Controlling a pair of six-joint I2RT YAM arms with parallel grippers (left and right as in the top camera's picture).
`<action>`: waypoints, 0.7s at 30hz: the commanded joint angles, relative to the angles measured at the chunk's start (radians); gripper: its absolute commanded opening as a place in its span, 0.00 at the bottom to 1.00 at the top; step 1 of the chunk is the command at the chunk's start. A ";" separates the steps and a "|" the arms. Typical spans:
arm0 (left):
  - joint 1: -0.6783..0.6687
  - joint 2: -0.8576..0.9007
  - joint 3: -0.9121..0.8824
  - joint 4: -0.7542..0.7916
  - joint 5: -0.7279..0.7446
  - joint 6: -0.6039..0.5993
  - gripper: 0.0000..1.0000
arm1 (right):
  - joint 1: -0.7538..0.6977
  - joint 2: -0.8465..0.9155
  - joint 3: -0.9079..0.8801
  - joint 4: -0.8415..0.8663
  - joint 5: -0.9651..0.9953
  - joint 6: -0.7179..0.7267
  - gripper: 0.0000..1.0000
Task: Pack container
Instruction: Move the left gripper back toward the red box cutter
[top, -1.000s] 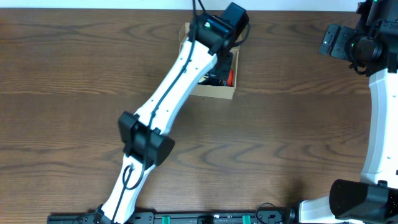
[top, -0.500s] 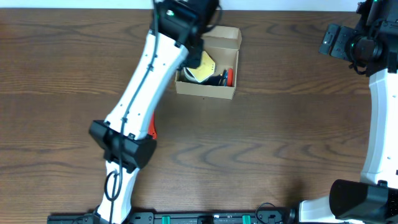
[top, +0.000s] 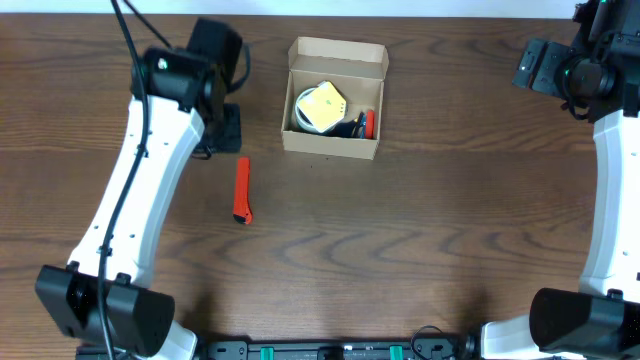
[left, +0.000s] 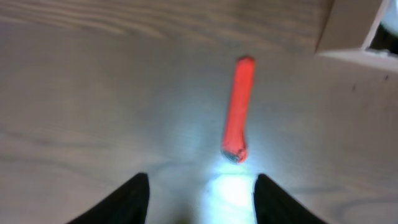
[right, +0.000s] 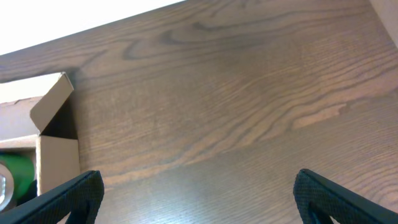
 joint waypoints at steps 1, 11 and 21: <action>0.020 0.020 -0.193 0.131 0.138 0.042 0.61 | -0.007 0.004 -0.007 0.000 0.010 0.002 0.99; 0.029 0.124 -0.394 0.340 0.185 0.067 0.78 | -0.007 0.004 -0.007 0.000 0.010 0.002 0.99; 0.029 0.284 -0.409 0.392 0.224 0.083 0.78 | -0.007 0.004 -0.007 0.000 0.010 0.002 0.99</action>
